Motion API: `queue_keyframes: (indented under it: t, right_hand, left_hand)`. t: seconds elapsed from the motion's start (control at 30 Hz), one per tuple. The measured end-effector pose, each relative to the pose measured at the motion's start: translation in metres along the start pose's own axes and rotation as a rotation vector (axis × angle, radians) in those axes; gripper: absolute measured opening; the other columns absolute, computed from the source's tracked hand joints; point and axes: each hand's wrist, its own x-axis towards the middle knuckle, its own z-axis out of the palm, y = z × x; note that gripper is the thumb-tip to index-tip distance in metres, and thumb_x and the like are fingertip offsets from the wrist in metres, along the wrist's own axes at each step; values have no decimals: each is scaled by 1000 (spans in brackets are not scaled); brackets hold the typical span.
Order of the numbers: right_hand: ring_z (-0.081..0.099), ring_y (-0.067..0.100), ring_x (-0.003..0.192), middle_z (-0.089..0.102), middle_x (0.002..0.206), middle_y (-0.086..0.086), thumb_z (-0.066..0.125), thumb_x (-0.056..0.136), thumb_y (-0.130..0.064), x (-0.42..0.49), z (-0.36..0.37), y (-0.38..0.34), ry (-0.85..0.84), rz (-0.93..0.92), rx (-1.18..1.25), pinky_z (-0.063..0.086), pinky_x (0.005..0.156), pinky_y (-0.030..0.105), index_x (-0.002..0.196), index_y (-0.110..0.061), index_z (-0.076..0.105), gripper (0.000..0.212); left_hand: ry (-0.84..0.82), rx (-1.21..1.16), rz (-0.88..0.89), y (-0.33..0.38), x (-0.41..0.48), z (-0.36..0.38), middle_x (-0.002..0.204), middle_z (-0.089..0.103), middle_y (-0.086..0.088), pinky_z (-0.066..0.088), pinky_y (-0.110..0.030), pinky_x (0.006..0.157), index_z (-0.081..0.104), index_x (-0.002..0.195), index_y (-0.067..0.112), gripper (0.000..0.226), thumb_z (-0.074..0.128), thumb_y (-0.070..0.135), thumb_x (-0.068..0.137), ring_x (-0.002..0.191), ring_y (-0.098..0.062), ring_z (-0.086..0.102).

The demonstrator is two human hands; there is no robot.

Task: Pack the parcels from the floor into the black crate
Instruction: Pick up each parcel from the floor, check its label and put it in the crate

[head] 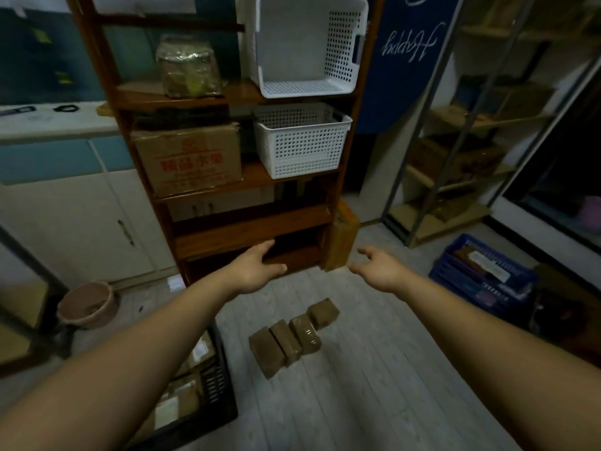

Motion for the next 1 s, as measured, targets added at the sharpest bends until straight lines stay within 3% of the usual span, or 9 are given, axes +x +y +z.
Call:
queue_keyframes:
  t: [0.37, 0.53, 0.63, 0.73, 0.83, 0.9, 0.93, 1.0]
  right_hand:
    - [36, 25, 137, 33, 153, 9, 55, 93, -36, 122, 21, 32, -204, 96, -7, 34, 106, 32, 148, -15, 29, 64]
    - [42, 24, 132, 34, 151, 10, 54, 95, -33, 181, 28, 41, -308, 127, -62, 35, 90, 21, 149, -13, 28, 63]
    - [39, 25, 134, 35, 150, 13, 51, 97, -30, 221, 45, 37, -407, 116, -85, 34, 97, 21, 145, -8, 33, 56]
    - [47, 30, 123, 49, 132, 19, 48, 98, -25, 260, 73, 31, -522, 83, -119, 37, 101, 34, 131, -1, 48, 41]
    - [57, 24, 99, 56, 96, 2, 57, 88, -38, 313, 123, 44, -614, 6, -149, 48, 90, 38, 107, -20, 56, 26]
    - [61, 26, 95, 58, 96, 0, 58, 77, -54, 359, 169, 78, -690, -2, -208, 52, 86, 39, 96, -29, 55, 32]
    - [62, 29, 98, 59, 100, 3, 59, 76, -54, 374, 185, 87, -703, -14, -226, 51, 85, 37, 98, -29, 57, 34]
    - [59, 31, 108, 60, 113, 10, 60, 87, -36, 394, 212, 97, -706, 2, -209, 44, 81, 29, 120, -16, 57, 39]
  left_hand:
    - [-18, -25, -214, -45, 123, 29, 157, 18, -5, 23, -37, 114, 17, 151, 21, 71, 55, 38, 92, 143, -26, 23]
    - [-59, -88, -337, -69, 166, 34, 157, 18, -8, 35, -33, 102, 17, 150, 18, 70, 55, 32, 93, 137, -27, 33]
    - [-67, -140, -417, -91, 181, 40, 157, 18, -9, 36, -32, 105, 15, 151, 17, 72, 55, 31, 93, 135, -29, 36]
    - [-23, -192, -509, -115, 201, 55, 157, 17, -8, 26, -25, 109, 13, 150, 12, 72, 55, 30, 94, 141, -23, 26]
    - [8, -258, -606, -141, 229, 77, 157, 16, -8, 26, -23, 107, 12, 151, 10, 74, 54, 31, 94, 142, -23, 25]
    - [33, -283, -675, -160, 251, 97, 157, 18, -9, 31, -18, 97, 12, 151, 12, 72, 54, 31, 94, 139, -23, 30]
    - [45, -281, -701, -171, 264, 108, 156, 21, -9, 31, -16, 90, 13, 151, 13, 71, 53, 29, 95, 137, -23, 34]
    - [57, -300, -729, -192, 293, 134, 154, 27, -8, 27, -11, 83, 17, 149, 13, 67, 54, 25, 95, 134, -22, 38]
